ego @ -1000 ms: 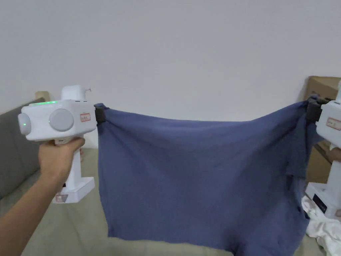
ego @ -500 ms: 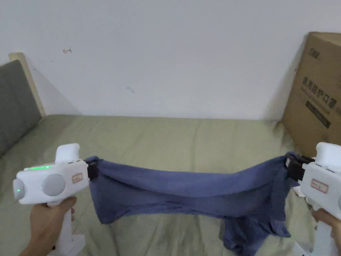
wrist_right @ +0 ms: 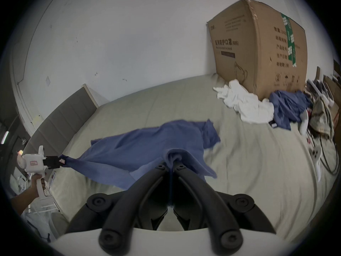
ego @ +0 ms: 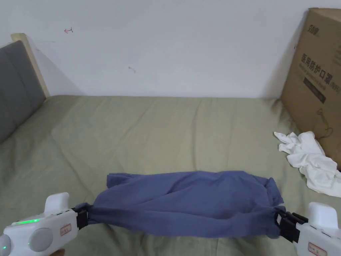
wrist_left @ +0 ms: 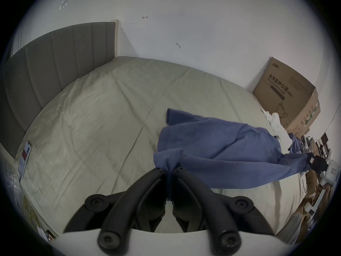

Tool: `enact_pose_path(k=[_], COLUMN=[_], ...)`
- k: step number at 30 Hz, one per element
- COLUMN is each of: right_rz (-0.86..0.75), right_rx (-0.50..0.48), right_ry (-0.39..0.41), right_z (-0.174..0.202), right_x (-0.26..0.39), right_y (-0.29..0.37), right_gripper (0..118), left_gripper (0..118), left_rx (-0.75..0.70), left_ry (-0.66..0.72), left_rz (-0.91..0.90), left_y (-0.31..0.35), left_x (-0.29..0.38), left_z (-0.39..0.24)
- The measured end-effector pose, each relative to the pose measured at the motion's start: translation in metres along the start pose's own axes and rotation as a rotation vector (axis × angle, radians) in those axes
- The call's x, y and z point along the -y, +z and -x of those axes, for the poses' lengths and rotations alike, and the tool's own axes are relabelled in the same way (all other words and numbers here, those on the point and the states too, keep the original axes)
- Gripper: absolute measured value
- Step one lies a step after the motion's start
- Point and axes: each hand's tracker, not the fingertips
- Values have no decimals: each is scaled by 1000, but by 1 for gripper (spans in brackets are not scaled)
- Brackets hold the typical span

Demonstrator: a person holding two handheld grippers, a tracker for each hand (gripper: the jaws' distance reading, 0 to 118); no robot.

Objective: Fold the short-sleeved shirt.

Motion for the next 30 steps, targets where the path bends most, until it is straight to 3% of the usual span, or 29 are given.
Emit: enact_pose_path(k=[15, 22, 25, 30], right_rz=[91, 231, 292, 322], right_rx=[-16, 95, 131, 171], right_ry=[-54, -66, -120, -132], right_z=[-8, -15, -23, -22], right_x=[101, 142, 156, 166], right_y=[111, 98, 82, 70], right_gripper=[5, 5, 5, 5], left_gripper=[8, 8, 8, 9], left_rx=[-25, -50, -65, -89], left_ry=[-10, -24, -34, -44], left_rz=[66, 142, 165, 211], left_y=[81, 79, 76, 65], left_x=[102, 146, 159, 172], left_z=[34, 35, 31, 30])
